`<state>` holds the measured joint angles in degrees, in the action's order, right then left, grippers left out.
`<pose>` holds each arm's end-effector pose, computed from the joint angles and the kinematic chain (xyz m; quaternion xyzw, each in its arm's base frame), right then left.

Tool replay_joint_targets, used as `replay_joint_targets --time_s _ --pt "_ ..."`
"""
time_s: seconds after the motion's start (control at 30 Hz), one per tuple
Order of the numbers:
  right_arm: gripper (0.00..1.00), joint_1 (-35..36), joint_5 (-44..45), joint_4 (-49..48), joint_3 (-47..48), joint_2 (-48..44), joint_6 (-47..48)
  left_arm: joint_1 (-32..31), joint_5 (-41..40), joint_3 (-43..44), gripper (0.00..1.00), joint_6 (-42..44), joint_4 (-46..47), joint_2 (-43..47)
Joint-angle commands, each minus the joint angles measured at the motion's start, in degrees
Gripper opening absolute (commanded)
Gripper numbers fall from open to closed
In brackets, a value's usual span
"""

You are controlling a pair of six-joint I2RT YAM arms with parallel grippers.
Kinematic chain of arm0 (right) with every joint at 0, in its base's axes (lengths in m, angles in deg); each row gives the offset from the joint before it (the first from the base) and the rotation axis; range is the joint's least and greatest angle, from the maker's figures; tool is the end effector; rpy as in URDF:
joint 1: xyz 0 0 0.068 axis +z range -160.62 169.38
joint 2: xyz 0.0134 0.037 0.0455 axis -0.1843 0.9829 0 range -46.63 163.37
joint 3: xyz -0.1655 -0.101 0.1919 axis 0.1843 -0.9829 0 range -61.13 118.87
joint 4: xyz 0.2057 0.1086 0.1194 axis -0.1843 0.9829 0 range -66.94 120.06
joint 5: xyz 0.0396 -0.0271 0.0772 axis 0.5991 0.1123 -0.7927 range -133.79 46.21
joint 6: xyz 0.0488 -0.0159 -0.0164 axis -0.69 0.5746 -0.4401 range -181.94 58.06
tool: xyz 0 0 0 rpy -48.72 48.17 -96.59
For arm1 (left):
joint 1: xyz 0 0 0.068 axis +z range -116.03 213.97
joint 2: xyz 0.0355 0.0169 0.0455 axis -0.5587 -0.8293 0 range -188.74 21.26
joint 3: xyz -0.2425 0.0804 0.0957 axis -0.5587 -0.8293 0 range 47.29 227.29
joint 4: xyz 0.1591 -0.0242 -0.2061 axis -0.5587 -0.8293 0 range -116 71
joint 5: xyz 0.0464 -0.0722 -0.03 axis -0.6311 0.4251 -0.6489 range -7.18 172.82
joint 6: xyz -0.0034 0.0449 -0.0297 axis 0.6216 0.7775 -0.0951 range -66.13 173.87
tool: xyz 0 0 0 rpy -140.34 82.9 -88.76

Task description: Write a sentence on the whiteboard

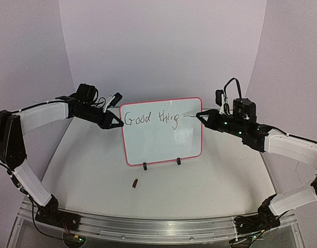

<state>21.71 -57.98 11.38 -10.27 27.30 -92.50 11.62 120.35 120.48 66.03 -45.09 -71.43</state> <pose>0.2506 0.1690 0.3050 -0.0902 0.7665 0.4095 0.4864 0.3199 -0.1551 0.2790 0.3761 0.8011 -0.3284 0.3301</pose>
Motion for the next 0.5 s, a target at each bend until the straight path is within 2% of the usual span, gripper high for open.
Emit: replay_joint_targets --time_s 0.0,0.47 --pt "0.00 -0.80 -2.91 -4.97 -0.69 0.62 0.37 -0.68 -4.67 1.01 0.00 2.47 -1.38 -0.85" --pt "0.00 -1.18 -3.63 -9.00 1.03 5.34 -1.05 -0.74 -4.98 0.92 0.00 2.61 -1.25 -1.81"
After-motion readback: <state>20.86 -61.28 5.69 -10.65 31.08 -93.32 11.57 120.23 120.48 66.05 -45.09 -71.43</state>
